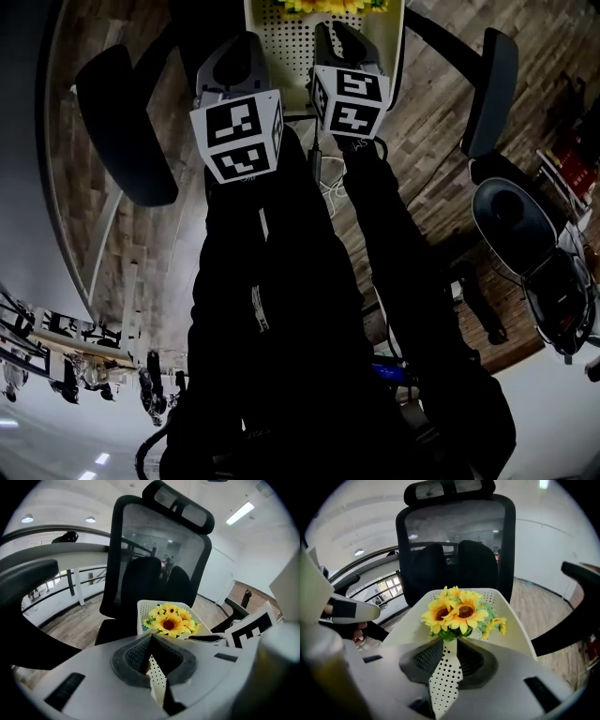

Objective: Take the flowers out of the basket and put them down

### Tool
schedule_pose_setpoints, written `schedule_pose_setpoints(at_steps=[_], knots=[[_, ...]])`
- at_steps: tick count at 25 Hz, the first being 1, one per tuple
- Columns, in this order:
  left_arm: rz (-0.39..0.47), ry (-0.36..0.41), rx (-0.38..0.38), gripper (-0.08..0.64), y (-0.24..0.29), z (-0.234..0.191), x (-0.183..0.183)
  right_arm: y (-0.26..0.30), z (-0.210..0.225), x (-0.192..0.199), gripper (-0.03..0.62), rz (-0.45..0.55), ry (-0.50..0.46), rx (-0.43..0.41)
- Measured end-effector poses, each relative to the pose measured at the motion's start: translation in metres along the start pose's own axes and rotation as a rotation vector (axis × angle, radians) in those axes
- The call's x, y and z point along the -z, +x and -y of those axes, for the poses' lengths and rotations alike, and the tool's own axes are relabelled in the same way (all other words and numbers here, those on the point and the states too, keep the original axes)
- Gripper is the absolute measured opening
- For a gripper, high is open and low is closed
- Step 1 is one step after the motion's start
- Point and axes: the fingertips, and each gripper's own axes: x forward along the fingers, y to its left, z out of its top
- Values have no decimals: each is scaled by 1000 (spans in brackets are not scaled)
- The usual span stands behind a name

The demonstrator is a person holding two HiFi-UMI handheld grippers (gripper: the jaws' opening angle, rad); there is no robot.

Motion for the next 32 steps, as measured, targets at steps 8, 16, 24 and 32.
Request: schedule_pose_setpoints(at_steps=[8,16,24,32], knots=[[-2,25,3,-2,12,-1,-5,42,14,16,309,-62,3,35],[30,69,43,-2,24,-1,-12,82,15,13,455,-5,24,47],[45,85,28,-2,29,-17,-16,117,20,-12,492,34,8,94],[44,72,9,-2,34,-23,-17,130,25,-26,492,54,7,111]])
